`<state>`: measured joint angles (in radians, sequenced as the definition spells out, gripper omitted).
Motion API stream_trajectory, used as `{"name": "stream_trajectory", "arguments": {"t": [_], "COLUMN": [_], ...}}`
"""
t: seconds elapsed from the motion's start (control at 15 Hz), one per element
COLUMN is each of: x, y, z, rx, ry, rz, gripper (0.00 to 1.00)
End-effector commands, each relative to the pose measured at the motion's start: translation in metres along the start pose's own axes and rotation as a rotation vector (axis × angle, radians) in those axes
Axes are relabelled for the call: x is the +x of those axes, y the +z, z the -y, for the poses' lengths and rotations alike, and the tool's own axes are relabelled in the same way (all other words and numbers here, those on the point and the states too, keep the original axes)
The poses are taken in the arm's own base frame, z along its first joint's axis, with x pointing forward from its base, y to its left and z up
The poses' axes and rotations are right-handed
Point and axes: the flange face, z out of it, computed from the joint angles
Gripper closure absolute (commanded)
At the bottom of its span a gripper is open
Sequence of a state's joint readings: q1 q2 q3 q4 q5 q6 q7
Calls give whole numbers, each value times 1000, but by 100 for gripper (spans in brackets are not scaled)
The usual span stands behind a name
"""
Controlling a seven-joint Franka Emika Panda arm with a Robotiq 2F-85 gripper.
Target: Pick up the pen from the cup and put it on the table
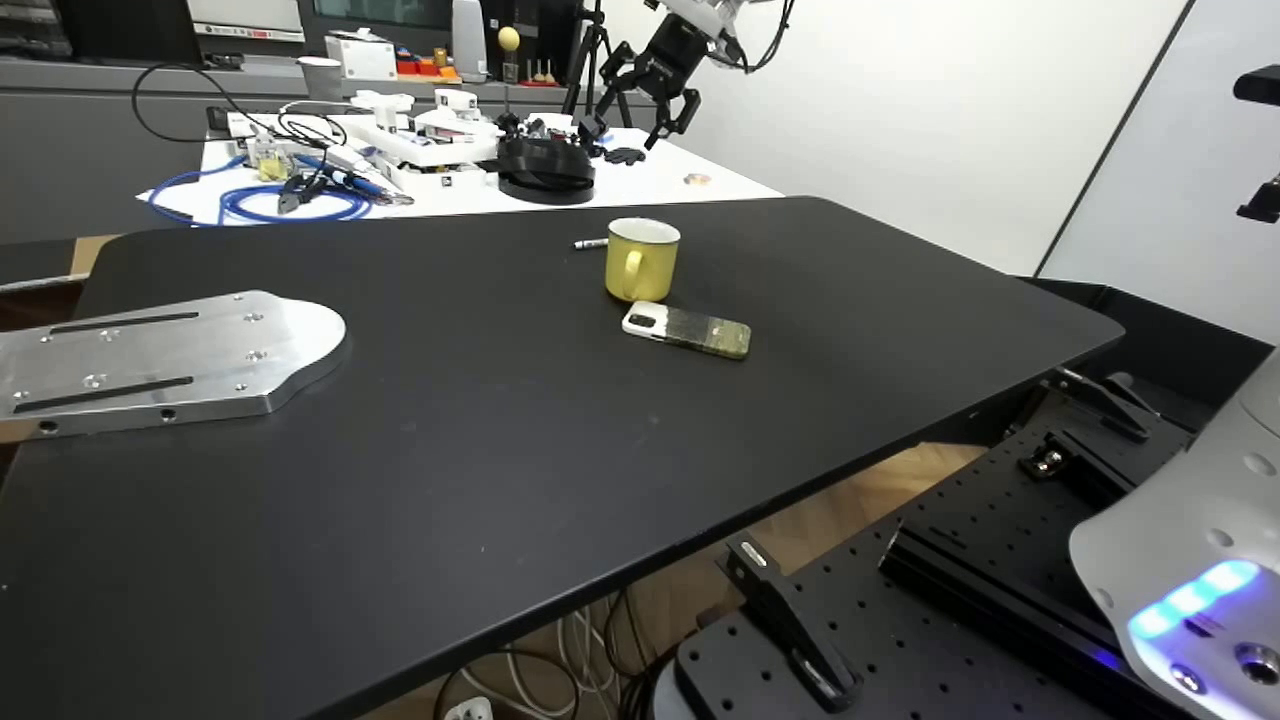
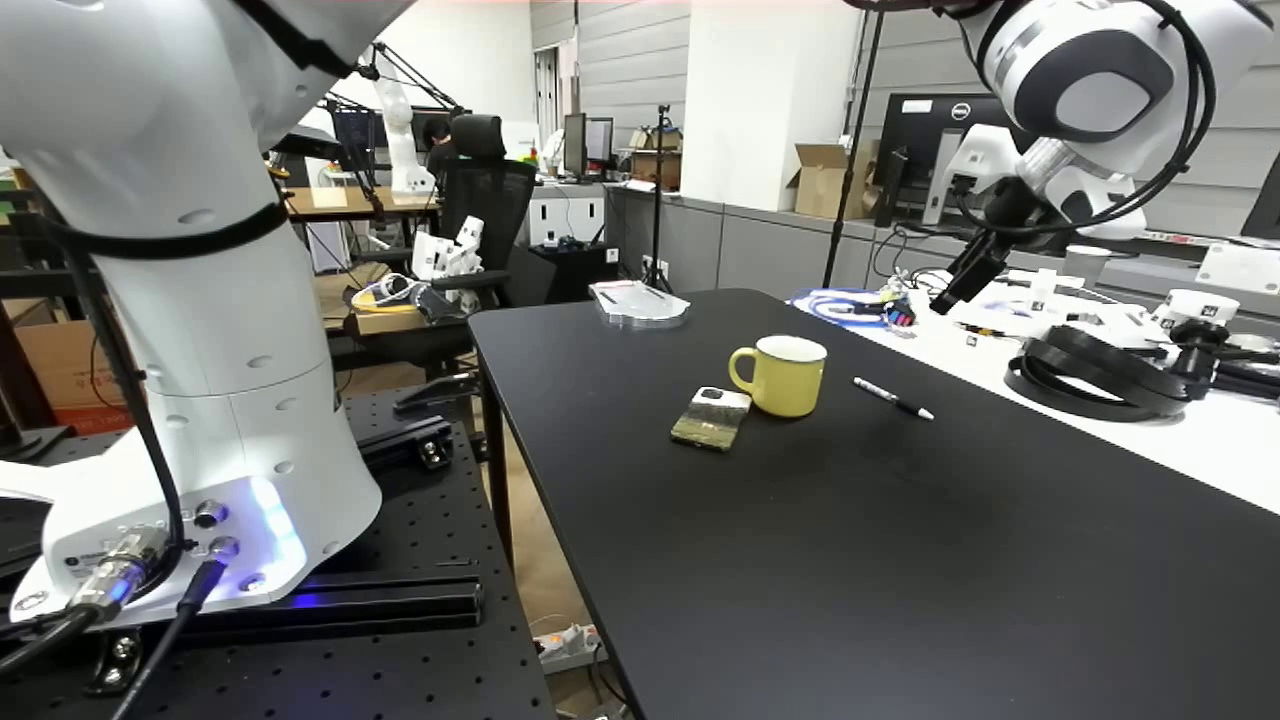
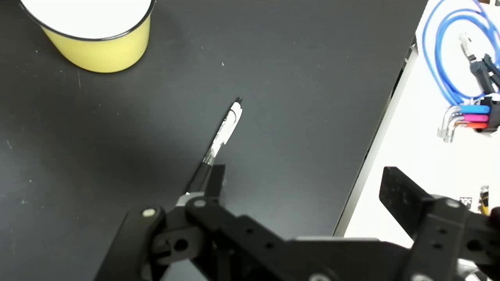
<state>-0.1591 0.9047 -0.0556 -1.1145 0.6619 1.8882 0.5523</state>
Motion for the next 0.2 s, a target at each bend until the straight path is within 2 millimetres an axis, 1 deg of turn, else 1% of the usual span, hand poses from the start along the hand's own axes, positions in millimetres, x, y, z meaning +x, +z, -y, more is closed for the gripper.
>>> {"name": "stream_trajectory", "arguments": {"t": [0.0,0.13], "x": [2,3], "y": [1,3], "z": [-1,-3], "rx": [-2,-3], "ry": [1,3], "rz": [2,3], "gripper": [0,0]}}
